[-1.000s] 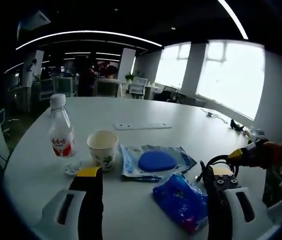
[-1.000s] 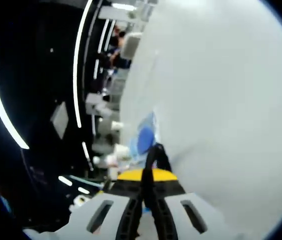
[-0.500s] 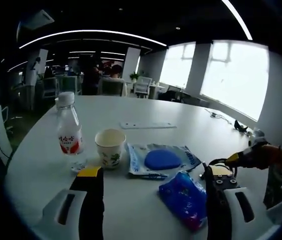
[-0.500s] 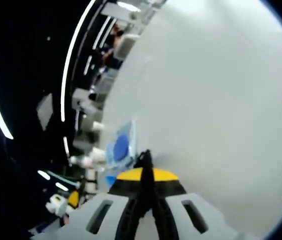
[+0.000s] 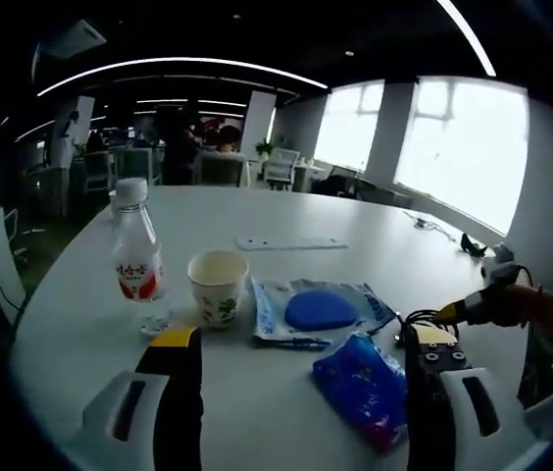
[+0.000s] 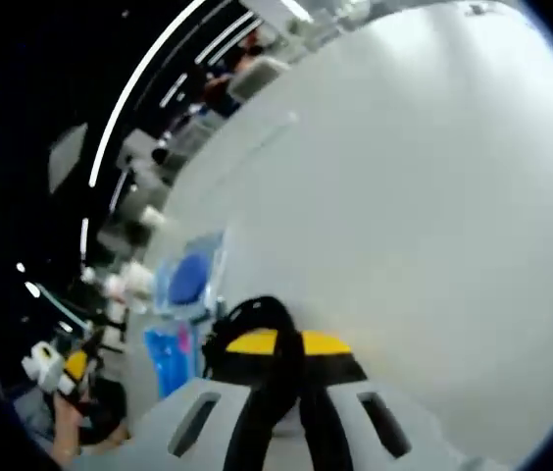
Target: Arrange the tabletop items into an orderly group along one side of the table until the central work area is clear of visible clutter.
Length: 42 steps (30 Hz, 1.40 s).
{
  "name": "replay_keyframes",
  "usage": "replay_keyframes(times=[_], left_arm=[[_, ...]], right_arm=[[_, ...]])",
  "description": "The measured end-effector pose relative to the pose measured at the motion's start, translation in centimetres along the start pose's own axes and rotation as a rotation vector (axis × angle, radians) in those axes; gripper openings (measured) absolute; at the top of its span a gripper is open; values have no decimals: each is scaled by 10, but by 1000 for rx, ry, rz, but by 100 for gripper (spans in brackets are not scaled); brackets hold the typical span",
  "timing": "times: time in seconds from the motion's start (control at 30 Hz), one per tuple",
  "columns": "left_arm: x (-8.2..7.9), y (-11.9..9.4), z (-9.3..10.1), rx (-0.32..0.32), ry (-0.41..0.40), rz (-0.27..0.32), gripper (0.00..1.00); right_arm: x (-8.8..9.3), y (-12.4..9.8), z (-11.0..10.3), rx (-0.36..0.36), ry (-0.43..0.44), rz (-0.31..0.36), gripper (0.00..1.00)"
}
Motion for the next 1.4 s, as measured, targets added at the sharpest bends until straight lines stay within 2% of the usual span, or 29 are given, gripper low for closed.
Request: replay_keyframes(times=[0.27, 0.53, 0.57, 0.7, 0.9, 1.17, 1.4], left_arm=[[2, -1, -2, -2, 5, -9, 85], [4, -3, -4, -7, 10, -21, 84], [3, -3, -4, -6, 11, -20, 84], [3, -2, -5, -8, 10, -18, 84], [2, 0, -6, -4, 11, -22, 85], [2, 10, -9, 2, 18, -29, 85], [1, 18, -12, 10, 8, -32, 85]], right_arm=[[-6, 4, 3, 17, -18, 3, 4], [-7, 4, 5, 27, -91, 2, 7], [-7, 3, 5, 28, -97, 4, 8], [-16, -1, -1, 27, -108, 50, 28], [-22, -2, -15, 18, -173, 73, 49], [-31, 5, -40, -22, -221, 75, 59], [-34, 18, -58, -71, -249, 85, 60]])
Point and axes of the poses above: the point that each gripper's makers call its tool centre point, and the gripper's own axes: y roughly forward along the fingers, z roughly to its right, x roughly out of its underside, the point moved 4 cm from there along -y, roughly backward along the fingers, and after that the axes turned 6 degrees about z, right-handed, at the moved point
